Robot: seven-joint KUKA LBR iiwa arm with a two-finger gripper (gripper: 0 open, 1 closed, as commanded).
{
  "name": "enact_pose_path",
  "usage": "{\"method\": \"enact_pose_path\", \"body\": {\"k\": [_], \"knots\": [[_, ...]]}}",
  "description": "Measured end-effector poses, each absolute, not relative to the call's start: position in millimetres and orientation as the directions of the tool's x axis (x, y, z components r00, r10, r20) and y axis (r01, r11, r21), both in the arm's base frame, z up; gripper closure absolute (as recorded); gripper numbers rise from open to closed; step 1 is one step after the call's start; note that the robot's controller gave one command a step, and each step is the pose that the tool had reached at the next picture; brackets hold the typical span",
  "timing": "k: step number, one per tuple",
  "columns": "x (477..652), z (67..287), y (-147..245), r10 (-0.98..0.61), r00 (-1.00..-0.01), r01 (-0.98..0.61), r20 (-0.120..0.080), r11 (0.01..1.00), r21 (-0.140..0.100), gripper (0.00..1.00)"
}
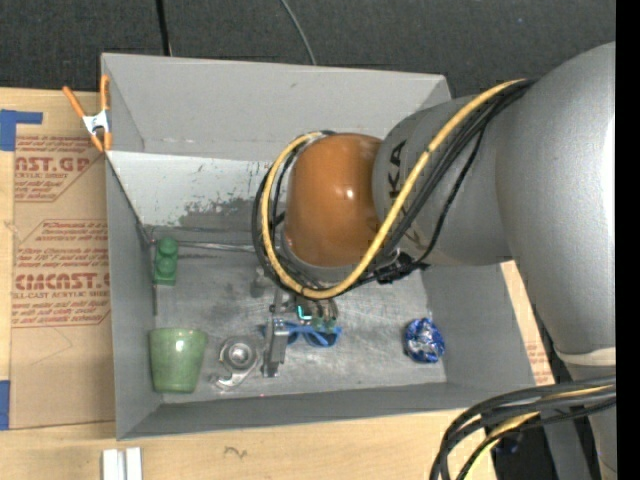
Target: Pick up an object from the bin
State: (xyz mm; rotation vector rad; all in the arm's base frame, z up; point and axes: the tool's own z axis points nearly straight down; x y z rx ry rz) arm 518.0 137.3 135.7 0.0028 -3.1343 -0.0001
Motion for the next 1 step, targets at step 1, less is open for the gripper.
{"method": "enact_pose_path", "body": {"k": [1], "knots": [[521.7, 68.1, 46.3, 0.043, -0.999, 0.043, -0.003, 0.999, 0.000, 0.00]]}}
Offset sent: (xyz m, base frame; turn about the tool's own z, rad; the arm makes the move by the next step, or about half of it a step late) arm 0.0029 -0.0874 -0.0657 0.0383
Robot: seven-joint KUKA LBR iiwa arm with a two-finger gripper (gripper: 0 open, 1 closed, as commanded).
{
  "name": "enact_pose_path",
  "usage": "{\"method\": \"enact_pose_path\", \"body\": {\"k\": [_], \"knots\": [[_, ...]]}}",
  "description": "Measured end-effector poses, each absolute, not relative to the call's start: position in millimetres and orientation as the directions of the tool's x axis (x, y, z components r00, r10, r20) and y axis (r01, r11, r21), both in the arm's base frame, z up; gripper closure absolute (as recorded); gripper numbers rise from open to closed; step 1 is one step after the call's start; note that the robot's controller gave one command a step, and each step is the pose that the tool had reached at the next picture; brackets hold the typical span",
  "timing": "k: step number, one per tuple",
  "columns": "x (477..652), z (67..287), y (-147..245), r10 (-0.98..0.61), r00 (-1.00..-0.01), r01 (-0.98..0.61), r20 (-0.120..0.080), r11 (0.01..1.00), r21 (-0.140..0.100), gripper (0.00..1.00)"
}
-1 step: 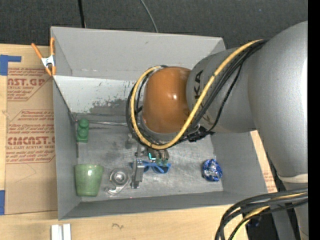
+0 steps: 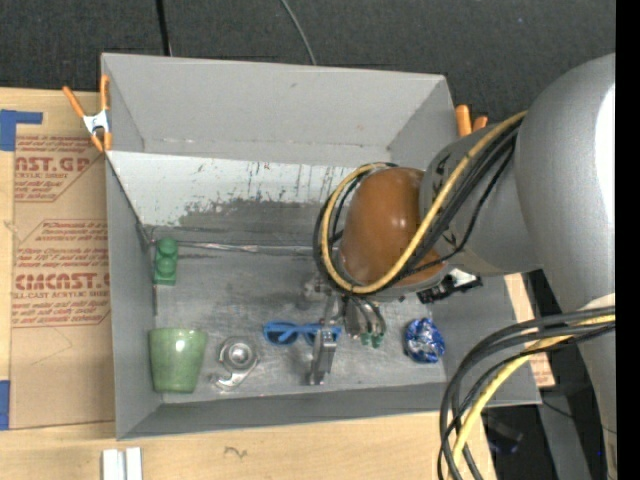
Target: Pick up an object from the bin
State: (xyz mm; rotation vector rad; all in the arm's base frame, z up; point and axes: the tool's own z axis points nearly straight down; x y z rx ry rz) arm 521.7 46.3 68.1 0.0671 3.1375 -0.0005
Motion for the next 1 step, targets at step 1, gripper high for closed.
{"method": "enact_pose_path", "body": {"k": [1], "knots": [[493.6, 100.4, 71.6, 0.111, -0.994, 0.111, 0.001, 0.994, 0.002, 0.00]]}}
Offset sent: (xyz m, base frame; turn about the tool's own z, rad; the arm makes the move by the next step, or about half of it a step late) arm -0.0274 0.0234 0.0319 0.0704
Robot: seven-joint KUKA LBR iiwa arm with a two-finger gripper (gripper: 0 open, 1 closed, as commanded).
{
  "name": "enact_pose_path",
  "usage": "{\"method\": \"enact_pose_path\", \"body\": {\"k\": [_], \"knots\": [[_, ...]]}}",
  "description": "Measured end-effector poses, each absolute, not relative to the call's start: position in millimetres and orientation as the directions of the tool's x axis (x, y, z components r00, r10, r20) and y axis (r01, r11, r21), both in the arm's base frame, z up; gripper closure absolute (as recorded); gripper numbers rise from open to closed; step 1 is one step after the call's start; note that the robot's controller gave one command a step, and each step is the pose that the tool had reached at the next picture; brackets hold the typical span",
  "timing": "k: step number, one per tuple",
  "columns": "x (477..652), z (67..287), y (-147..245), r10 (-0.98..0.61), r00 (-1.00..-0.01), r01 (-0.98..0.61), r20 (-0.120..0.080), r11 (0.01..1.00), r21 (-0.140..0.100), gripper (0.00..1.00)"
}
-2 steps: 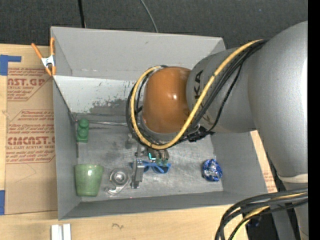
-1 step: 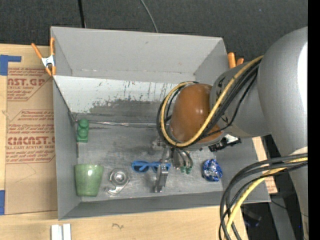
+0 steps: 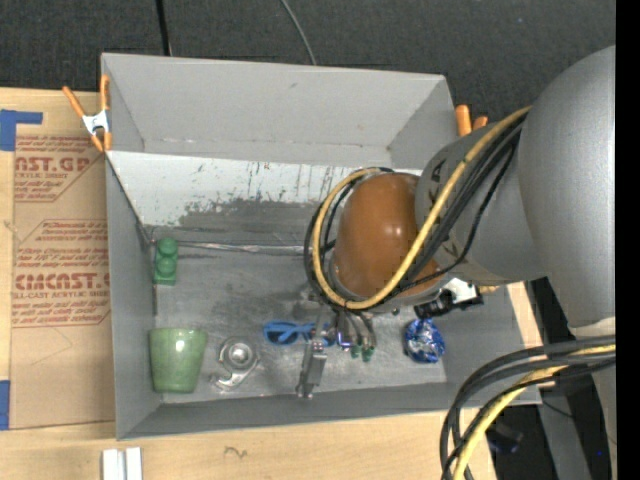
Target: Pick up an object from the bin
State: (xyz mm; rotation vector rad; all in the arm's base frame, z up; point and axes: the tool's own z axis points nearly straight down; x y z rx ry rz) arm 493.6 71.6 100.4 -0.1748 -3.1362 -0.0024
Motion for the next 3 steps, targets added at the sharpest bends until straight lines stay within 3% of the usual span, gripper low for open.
{"method": "enact_pose_path", "body": {"k": [1, 2, 3], "knots": [[541.4, 105, 48, -0.164, -0.986, -0.164, -0.004, 0.986, -0.001, 0.00], [518.7, 71, 55, -0.141, -0.990, -0.141, -0.011, 0.990, 0.002, 0.00], [499.2, 72, 74, -0.090, -0.996, -0.090, -0.014, 0.996, 0.000, 0.00]]}}
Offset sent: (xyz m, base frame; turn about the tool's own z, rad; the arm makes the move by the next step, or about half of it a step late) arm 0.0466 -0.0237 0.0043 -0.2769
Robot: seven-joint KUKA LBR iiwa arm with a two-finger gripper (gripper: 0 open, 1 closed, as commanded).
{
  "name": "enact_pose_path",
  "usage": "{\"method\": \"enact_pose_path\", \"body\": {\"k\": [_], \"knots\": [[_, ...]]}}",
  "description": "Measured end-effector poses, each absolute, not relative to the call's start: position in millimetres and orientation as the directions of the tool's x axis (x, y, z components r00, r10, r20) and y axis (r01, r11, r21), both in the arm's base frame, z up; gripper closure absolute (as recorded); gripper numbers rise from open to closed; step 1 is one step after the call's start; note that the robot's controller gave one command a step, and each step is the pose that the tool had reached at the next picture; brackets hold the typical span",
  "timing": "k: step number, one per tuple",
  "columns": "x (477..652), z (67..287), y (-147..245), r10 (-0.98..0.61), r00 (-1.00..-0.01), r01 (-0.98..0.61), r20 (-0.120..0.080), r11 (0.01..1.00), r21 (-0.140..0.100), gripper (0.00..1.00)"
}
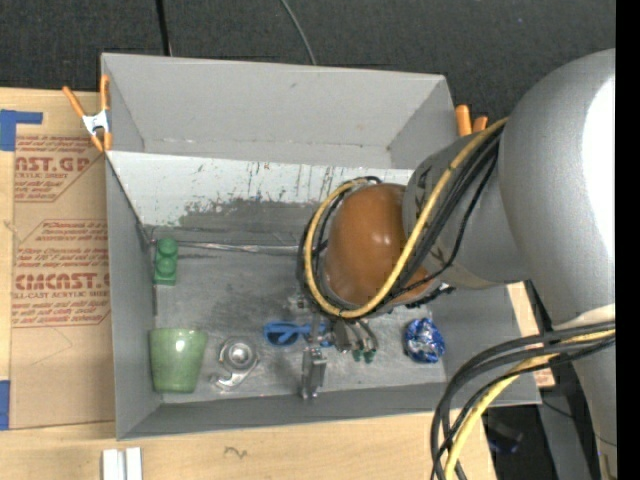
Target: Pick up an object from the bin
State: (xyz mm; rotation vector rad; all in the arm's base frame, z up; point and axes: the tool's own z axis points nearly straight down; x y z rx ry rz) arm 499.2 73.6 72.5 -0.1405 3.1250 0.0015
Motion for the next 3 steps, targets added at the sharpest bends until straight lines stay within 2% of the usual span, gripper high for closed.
{"method": "enact_pose_path", "body": {"k": [1, 2, 3], "knots": [[498.7, 72, 74, -0.090, -0.996, -0.090, -0.011, 0.996, 0.002, 1.00], [499.4, 94, 75, -0.090, -0.996, -0.090, -0.003, 0.996, 0.001, 1.00], [501.2, 180, 76, -0.090, -0.996, -0.090, -0.009, 0.996, 0.001, 1.00]]}}
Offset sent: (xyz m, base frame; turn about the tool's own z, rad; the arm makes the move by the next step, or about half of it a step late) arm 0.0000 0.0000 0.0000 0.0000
